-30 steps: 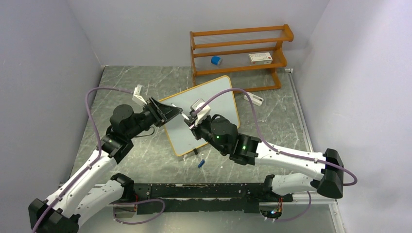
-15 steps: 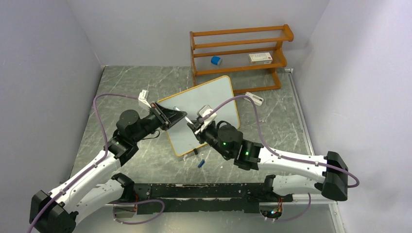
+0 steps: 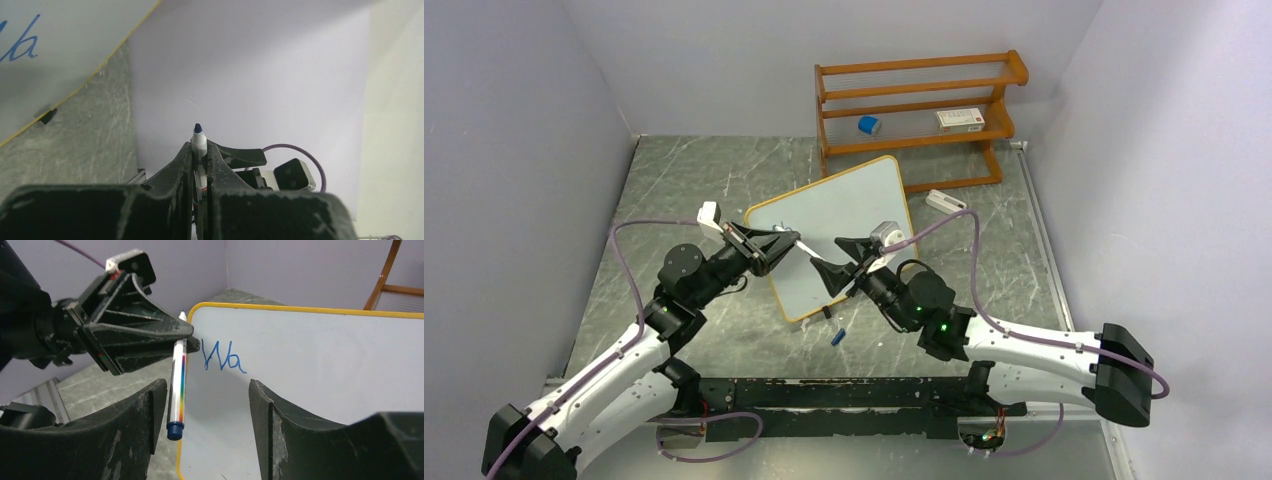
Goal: Write a sentence on the whiteboard
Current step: Pass from the right arm to the left, then pass from the left arm to the right
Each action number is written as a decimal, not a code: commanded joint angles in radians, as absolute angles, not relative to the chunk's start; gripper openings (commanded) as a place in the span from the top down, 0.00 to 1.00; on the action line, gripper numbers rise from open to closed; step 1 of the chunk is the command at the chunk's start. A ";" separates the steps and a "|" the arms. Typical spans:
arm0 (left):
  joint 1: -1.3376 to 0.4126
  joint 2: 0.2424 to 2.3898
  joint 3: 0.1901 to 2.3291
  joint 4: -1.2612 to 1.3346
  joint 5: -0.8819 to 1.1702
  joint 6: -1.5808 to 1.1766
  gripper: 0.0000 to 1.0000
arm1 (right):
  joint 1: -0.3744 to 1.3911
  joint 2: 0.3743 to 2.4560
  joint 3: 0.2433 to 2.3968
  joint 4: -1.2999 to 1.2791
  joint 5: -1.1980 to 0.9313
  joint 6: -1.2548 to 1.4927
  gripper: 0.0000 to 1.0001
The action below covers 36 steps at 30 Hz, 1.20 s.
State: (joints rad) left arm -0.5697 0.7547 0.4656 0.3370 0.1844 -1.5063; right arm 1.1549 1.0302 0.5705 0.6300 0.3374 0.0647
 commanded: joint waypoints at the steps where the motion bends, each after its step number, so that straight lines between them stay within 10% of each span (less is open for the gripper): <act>1: -0.567 0.777 0.429 0.458 0.206 -1.620 0.95 | 1.136 1.036 0.550 0.773 0.310 0.126 0.35; 36: -0.574 0.797 0.443 0.489 0.238 -1.637 0.95 | 1.104 1.133 0.583 0.872 0.239 0.138 0.60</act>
